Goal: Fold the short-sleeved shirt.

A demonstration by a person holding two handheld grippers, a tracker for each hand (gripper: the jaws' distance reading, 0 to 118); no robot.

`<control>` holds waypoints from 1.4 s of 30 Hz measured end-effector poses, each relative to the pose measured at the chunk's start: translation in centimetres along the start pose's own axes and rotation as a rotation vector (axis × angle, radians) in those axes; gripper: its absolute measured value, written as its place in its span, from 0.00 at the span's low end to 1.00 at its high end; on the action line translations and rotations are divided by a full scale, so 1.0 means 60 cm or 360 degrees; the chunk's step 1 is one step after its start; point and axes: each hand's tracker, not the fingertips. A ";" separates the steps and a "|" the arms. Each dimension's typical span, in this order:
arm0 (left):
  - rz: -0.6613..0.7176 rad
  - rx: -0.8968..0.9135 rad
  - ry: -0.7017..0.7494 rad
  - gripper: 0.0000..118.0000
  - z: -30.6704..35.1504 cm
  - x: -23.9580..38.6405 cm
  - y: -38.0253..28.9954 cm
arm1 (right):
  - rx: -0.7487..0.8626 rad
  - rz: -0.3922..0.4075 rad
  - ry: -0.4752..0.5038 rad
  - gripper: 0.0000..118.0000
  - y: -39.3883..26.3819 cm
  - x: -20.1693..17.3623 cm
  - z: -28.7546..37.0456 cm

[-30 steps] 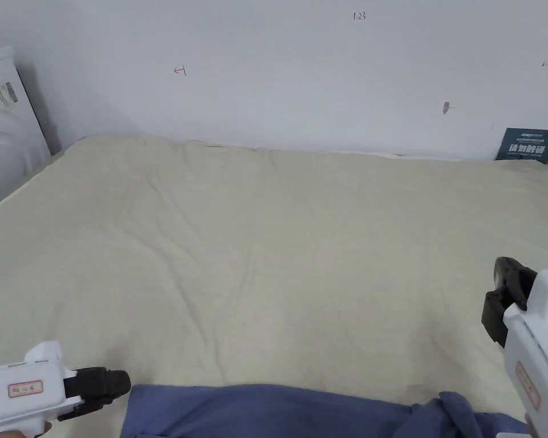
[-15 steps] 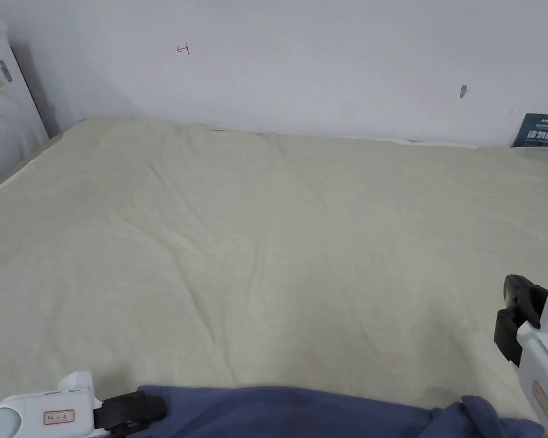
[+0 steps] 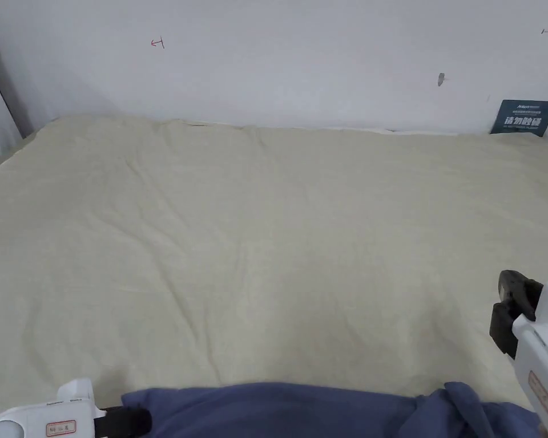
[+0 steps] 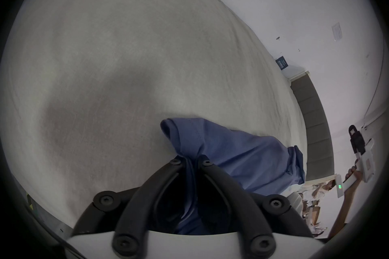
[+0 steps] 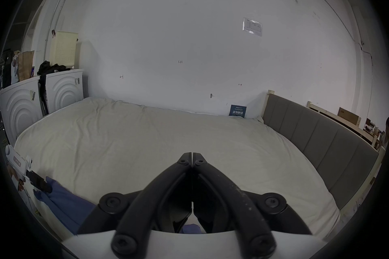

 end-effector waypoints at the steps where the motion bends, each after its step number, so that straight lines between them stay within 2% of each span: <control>1: -0.0026 0.0024 0.0032 0.08 0.001 0.006 -0.001 | 0.0000 -0.0004 -0.0004 0.02 0.000 0.002 0.002; 6: -0.0124 0.0082 0.0148 0.07 0.022 0.029 -0.001 | 0.0017 -0.0010 -0.0010 0.02 0.006 0.011 0.010; 12: -0.0119 0.0146 0.0197 0.06 0.077 0.039 0.023 | 0.0072 -0.0016 -0.0007 0.02 0.022 0.022 0.022; 19: -0.0134 0.0221 0.0381 0.06 0.142 0.035 0.046 | 0.0118 -0.0033 0.0012 0.02 0.028 0.033 0.041; 26: -0.0085 0.0199 0.0434 0.06 0.152 0.149 0.022 | 0.0149 -0.0067 0.0012 0.02 0.027 0.046 0.058; 29: -0.0107 0.0164 0.0283 0.06 0.141 0.222 0.012 | 0.0155 -0.0062 0.0021 0.02 0.026 0.051 0.062; 34: -0.0302 0.0026 0.0136 0.06 0.086 0.343 -0.017 | 0.0162 -0.0072 0.0031 0.02 0.022 0.066 0.069; 42: -0.0452 -0.0182 0.0137 0.06 -0.081 0.436 -0.066 | 0.0161 -0.0085 -0.0019 0.02 0.013 0.103 0.086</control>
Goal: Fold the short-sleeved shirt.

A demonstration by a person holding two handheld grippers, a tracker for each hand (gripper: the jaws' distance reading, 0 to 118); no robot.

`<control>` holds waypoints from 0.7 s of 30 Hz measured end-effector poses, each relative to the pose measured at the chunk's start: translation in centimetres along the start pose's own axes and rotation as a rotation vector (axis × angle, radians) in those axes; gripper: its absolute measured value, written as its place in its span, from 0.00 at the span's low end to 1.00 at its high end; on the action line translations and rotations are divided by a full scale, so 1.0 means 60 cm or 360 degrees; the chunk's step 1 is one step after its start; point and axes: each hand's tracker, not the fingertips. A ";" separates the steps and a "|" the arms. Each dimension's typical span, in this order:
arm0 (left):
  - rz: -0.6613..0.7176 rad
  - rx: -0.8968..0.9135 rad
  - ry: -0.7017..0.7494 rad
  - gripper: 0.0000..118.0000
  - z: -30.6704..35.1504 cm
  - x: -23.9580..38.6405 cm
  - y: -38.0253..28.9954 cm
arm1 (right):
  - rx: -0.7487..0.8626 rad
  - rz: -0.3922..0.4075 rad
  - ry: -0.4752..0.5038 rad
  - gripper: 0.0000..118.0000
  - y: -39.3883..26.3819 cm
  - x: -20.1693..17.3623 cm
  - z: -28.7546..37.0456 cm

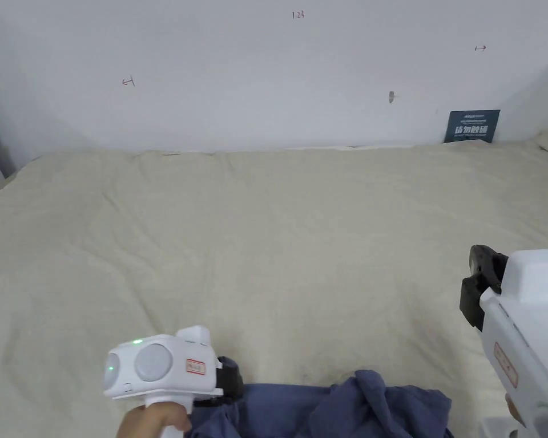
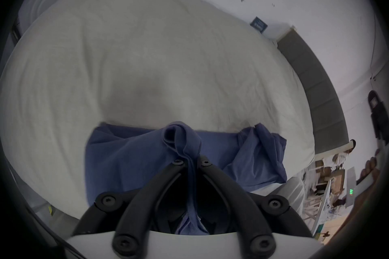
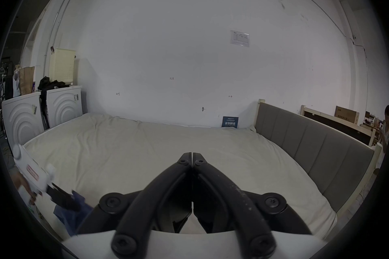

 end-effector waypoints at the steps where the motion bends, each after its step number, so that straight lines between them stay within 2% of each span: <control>1: -0.0007 -0.0031 -0.0001 0.06 -0.019 0.009 -0.002 | 0.0000 -0.0002 -0.0009 0.02 -0.001 0.004 0.002; 6: -0.0045 -0.0113 0.0052 0.09 -0.094 0.039 -0.013 | -0.0008 -0.0007 -0.0047 0.02 -0.005 0.022 0.011; 7: -0.0059 -0.0148 0.0077 0.13 -0.102 0.043 -0.014 | -0.0010 -0.0008 -0.0052 0.02 -0.005 0.024 0.012; 9: -0.0080 -0.0157 0.0070 0.57 -0.103 0.051 -0.017 | -0.0013 -0.0002 -0.0062 0.02 -0.006 0.027 0.015; 11: -0.0088 -0.0118 0.0010 0.97 -0.093 0.065 -0.022 | -0.0017 -0.0001 -0.0068 0.02 -0.007 0.030 0.016; 13: -0.0112 -0.0051 -0.0019 1.00 -0.075 0.071 -0.022 | -0.0020 -0.0011 -0.0073 0.02 -0.007 0.032 0.016; 18: -0.0104 0.0157 -0.0055 0.96 -0.003 0.065 -0.015 | -0.0010 -0.0012 -0.0067 0.02 -0.002 0.030 0.019; 21: -0.0136 0.0377 0.0022 0.89 0.047 0.050 -0.020 | 0.0005 -0.0009 -0.0054 0.02 0.004 0.026 0.021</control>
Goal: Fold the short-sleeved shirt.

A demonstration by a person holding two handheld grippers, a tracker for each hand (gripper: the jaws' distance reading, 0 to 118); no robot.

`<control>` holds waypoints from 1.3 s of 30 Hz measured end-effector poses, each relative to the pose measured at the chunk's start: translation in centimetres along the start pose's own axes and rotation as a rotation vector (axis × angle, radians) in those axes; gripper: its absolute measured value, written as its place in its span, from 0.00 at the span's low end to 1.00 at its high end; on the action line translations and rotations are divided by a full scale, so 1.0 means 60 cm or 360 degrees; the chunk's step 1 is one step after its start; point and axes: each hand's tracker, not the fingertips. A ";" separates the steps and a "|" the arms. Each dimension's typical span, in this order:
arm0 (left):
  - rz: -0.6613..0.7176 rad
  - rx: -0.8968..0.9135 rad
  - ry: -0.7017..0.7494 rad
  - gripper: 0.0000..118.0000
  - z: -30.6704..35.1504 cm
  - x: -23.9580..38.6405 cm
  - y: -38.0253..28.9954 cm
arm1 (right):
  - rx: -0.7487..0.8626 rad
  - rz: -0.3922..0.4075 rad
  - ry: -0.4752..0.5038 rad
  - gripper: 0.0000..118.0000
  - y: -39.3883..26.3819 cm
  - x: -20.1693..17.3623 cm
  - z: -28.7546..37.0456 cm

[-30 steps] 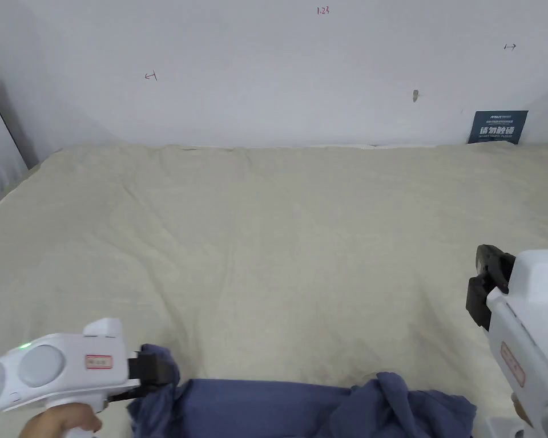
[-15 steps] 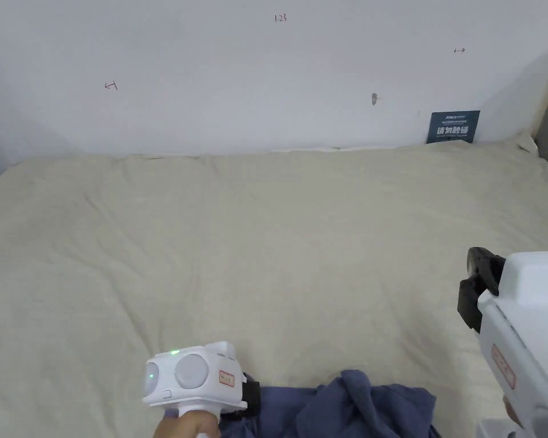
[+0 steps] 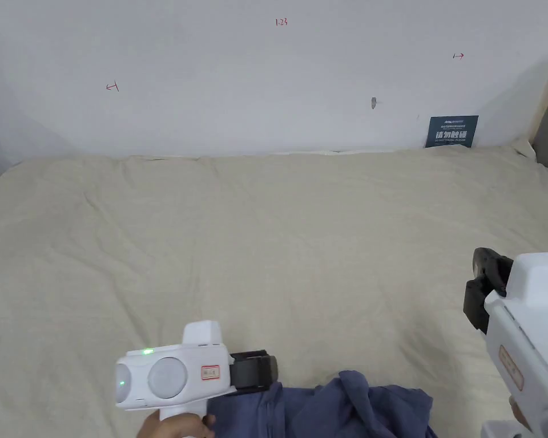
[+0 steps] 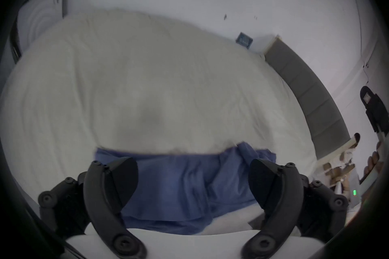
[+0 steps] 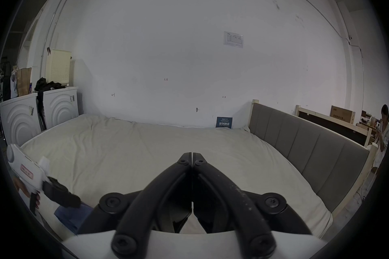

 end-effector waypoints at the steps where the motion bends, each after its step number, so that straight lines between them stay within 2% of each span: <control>1: -0.0030 0.0059 0.0035 0.85 0.015 -0.004 0.000 | 0.0004 -0.0001 0.0003 0.02 0.001 -0.001 0.000; 4: -0.0092 0.0241 0.0178 0.60 0.050 -0.023 -0.009 | 0.0014 -0.0003 0.0015 0.02 0.004 -0.003 0.001; 6: -0.0116 0.0332 0.0233 0.20 0.063 -0.034 -0.019 | 0.0017 -0.0003 0.0025 0.02 0.005 -0.005 0.001; 7: -0.0138 0.0353 0.0243 0.06 0.064 -0.040 -0.025 | 0.0016 -0.0002 0.0029 0.02 0.005 -0.006 0.001; 8: -0.0149 0.0350 0.0259 0.02 0.061 -0.045 -0.031 | 0.0016 0.0000 0.0032 0.02 0.004 -0.007 0.000; 16: -0.0244 0.0200 0.0297 0.01 -0.011 -0.057 -0.096 | 0.0003 -0.0008 0.0043 0.02 -0.001 -0.004 0.000; 21: -0.0250 0.0106 0.0195 0.01 -0.059 -0.024 -0.127 | -0.0014 -0.0006 0.0025 0.02 -0.006 0.008 0.000; 30: -0.0224 -0.0085 0.0164 0.00 -0.145 0.035 -0.176 | -0.0048 -0.0002 -0.0020 0.02 -0.015 0.030 0.000; 33: -0.0308 -0.0042 0.0236 0.00 -0.156 0.046 -0.195 | -0.0056 -0.0015 -0.0031 0.02 -0.016 0.035 -0.001; 39: -0.0250 -0.0069 0.0201 0.00 -0.137 0.040 -0.175 | -0.0047 -0.0016 -0.0028 0.02 -0.014 0.036 0.000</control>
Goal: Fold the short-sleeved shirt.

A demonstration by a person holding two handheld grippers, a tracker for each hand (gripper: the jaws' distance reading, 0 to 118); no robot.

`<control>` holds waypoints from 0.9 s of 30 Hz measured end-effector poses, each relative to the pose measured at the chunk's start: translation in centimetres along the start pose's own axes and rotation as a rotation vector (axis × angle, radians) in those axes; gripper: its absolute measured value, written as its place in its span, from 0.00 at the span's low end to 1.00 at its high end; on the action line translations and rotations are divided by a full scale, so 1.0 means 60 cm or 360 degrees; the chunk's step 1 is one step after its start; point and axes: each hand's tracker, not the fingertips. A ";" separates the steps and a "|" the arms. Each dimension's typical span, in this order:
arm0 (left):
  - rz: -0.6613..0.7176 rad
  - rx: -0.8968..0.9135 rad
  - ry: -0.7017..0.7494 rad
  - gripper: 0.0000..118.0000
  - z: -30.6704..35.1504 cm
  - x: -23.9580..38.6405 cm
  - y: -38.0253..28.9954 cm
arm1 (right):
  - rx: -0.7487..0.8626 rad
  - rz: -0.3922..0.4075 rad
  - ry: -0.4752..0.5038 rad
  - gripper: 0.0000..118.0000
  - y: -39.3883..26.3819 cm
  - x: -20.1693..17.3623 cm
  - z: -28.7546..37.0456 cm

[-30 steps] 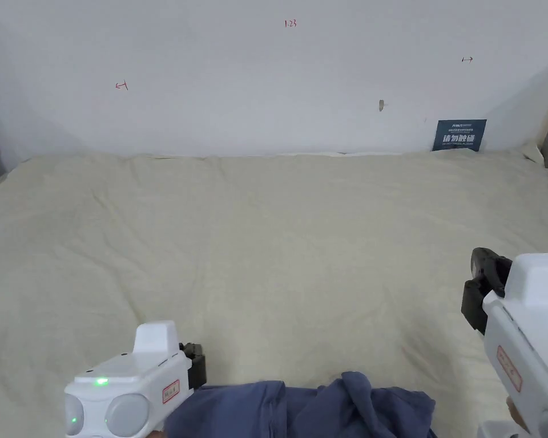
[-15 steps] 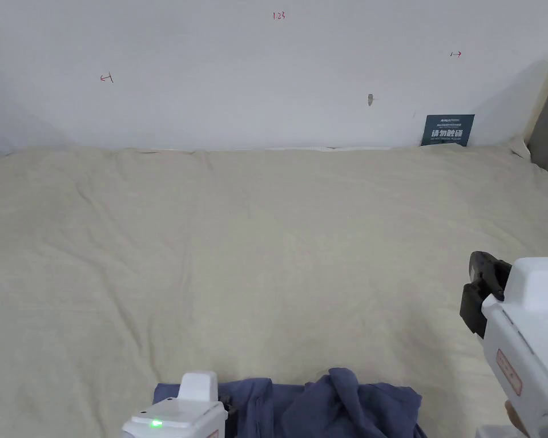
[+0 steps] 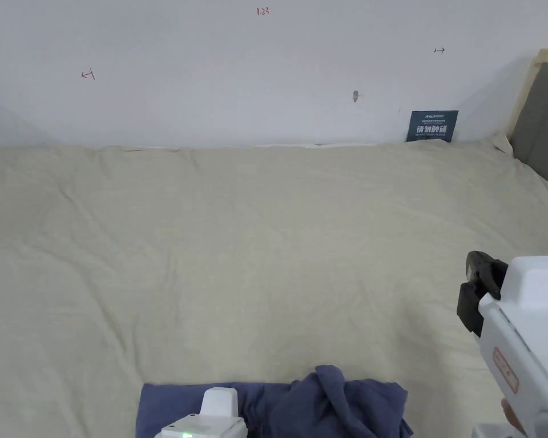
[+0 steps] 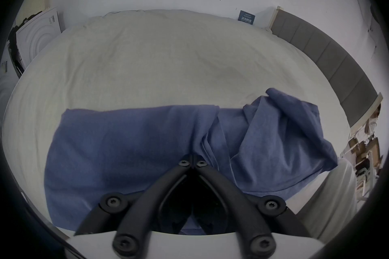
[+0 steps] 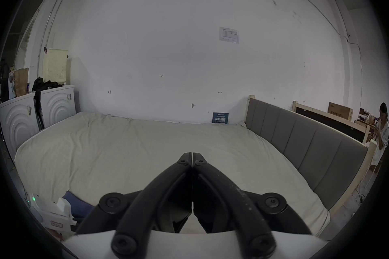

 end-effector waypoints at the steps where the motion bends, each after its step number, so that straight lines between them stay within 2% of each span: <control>1: 0.0002 0.0008 -0.0011 0.00 0.010 -0.003 0.005 | 0.0000 0.0001 0.0004 0.02 0.001 -0.001 0.001; 3: 0.0026 0.0094 -0.0117 0.00 0.037 -0.016 0.020 | 0.0011 0.0005 0.0010 0.02 0.004 -0.004 0.004; 6: 0.0070 0.0147 -0.0143 0.00 0.087 -0.053 0.046 | 0.0020 0.0013 0.0020 0.02 0.008 -0.012 0.005; 10: 0.0314 0.0142 -0.0247 0.04 0.131 -0.137 0.070 | 0.0030 0.0013 0.0038 0.02 0.012 -0.023 0.005; 13: 0.0550 0.0085 -0.0345 0.29 0.146 -0.209 0.073 | 0.0030 0.0022 0.0050 0.02 0.013 -0.034 0.003; 16: 0.0650 0.0017 -0.0350 0.71 0.142 -0.264 0.068 | 0.0021 0.0025 0.0067 0.02 0.014 -0.045 -0.002; 17: 0.0669 -0.0036 -0.0347 0.90 0.137 -0.279 0.067 | 0.0018 0.0024 0.0073 0.02 0.014 -0.048 -0.003; 18: 0.0706 -0.0080 -0.0356 0.99 0.129 -0.289 0.065 | 0.0017 0.0025 0.0079 0.02 0.014 -0.052 -0.004; 23: 0.0776 -0.0164 -0.0430 1.00 0.095 -0.329 0.044 | -0.0002 0.0062 0.0103 0.02 0.015 -0.068 -0.011; 24: 0.0785 -0.0182 -0.0453 0.96 0.085 -0.336 0.039 | -0.0007 0.0072 0.0106 0.02 0.014 -0.070 -0.012; 25: 0.0796 -0.0199 -0.0473 0.88 0.074 -0.343 0.034 | -0.0015 0.0082 0.0109 0.02 0.013 -0.072 -0.014; 26: 0.0813 -0.0206 -0.0485 0.71 0.064 -0.347 0.029 | -0.0020 0.0086 0.0110 0.02 0.013 -0.073 -0.016; 27: 0.0833 -0.0229 -0.0499 0.57 0.054 -0.351 0.027 | -0.0024 0.0088 0.0111 0.02 0.012 -0.074 -0.018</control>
